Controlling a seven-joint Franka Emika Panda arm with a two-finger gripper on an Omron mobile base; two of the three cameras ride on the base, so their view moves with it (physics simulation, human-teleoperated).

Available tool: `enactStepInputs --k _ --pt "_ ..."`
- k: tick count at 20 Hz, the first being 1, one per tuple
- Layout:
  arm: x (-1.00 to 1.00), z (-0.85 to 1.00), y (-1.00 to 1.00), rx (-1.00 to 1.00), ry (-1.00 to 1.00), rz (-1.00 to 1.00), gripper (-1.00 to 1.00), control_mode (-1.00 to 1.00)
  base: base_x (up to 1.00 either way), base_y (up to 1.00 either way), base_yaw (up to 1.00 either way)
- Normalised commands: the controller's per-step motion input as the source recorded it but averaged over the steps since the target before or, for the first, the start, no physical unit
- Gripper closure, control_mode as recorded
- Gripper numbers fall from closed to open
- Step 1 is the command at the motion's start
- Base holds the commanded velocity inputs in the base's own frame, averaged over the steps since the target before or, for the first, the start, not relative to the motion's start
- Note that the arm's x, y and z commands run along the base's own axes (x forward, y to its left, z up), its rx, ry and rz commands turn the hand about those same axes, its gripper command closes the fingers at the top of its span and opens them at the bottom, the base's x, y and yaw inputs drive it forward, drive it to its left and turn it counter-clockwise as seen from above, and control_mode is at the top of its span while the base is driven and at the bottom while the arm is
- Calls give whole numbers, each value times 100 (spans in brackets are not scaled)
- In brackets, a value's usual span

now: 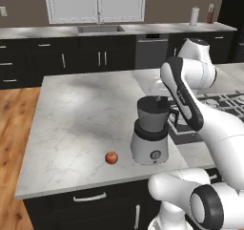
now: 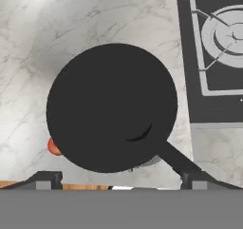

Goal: Open the blender lid, put the apple in the blender, close the lid, and start the blender.

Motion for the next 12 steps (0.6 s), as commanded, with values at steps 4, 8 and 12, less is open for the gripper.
enactStepInputs --k 4,8,12 --pt "0 0 0 0 0 0 -100 100 -3 82 0" --pt "0 0 0 0 0 0 -100 100 0 56 0" --pt "0 0 0 0 0 0 -100 100 0 47 0"
